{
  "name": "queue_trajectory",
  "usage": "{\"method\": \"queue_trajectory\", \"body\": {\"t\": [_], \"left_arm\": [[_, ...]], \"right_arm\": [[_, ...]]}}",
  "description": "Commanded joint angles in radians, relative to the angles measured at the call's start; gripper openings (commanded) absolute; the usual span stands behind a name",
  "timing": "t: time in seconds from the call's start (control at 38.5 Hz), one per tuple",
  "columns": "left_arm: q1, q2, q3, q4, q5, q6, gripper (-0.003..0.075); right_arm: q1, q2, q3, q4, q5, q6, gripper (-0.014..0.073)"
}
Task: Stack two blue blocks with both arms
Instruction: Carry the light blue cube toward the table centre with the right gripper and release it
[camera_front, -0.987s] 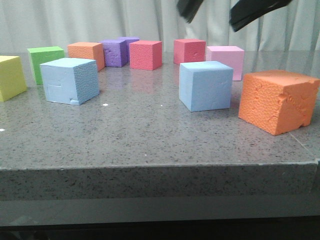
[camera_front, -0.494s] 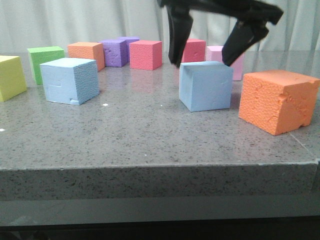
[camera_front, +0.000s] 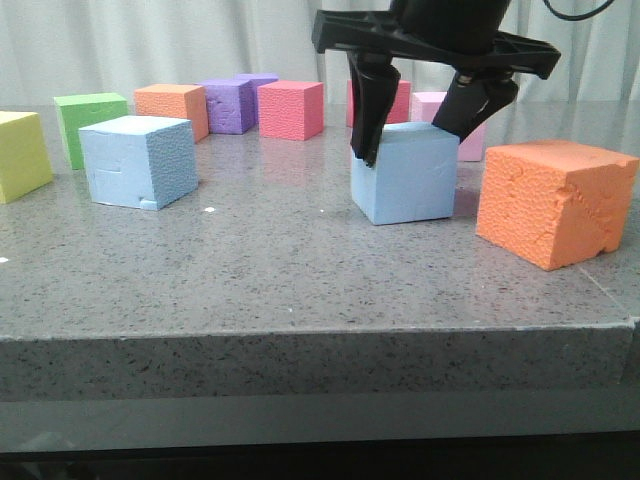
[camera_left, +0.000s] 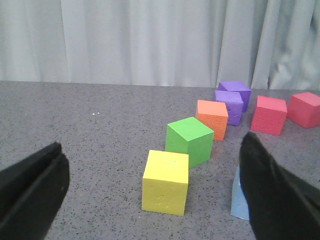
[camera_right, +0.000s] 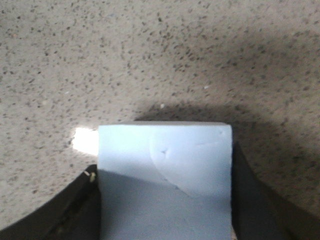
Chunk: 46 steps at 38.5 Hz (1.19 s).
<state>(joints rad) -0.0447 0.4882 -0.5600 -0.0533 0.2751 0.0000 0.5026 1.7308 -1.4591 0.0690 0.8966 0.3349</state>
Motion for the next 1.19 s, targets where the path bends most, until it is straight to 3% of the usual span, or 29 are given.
{"method": "queue_trajectory", "body": {"t": [0.0, 0.47, 0.91, 1.17], "left_arm": [[0.000, 0.009, -0.031, -0.002, -0.082, -0.012, 0.0669], [0.000, 0.009, -0.031, -0.002, -0.082, -0.012, 0.0669], [0.000, 0.009, -0.031, -0.002, -0.082, -0.012, 0.0669], [0.000, 0.009, -0.031, -0.002, -0.082, -0.012, 0.0669]], "right_arm": [[0.010, -0.067, -0.034, 0.067, -0.045, -0.001, 0.0341], [0.179, -0.060, -0.034, 0.092, -0.174, 0.125, 0.0353], [0.188, -0.010, -0.034, 0.053, -0.099, 0.125, 0.0358], [0.198, -0.017, -0.047, 0.049, -0.118, 0.123, 0.0594]]}}
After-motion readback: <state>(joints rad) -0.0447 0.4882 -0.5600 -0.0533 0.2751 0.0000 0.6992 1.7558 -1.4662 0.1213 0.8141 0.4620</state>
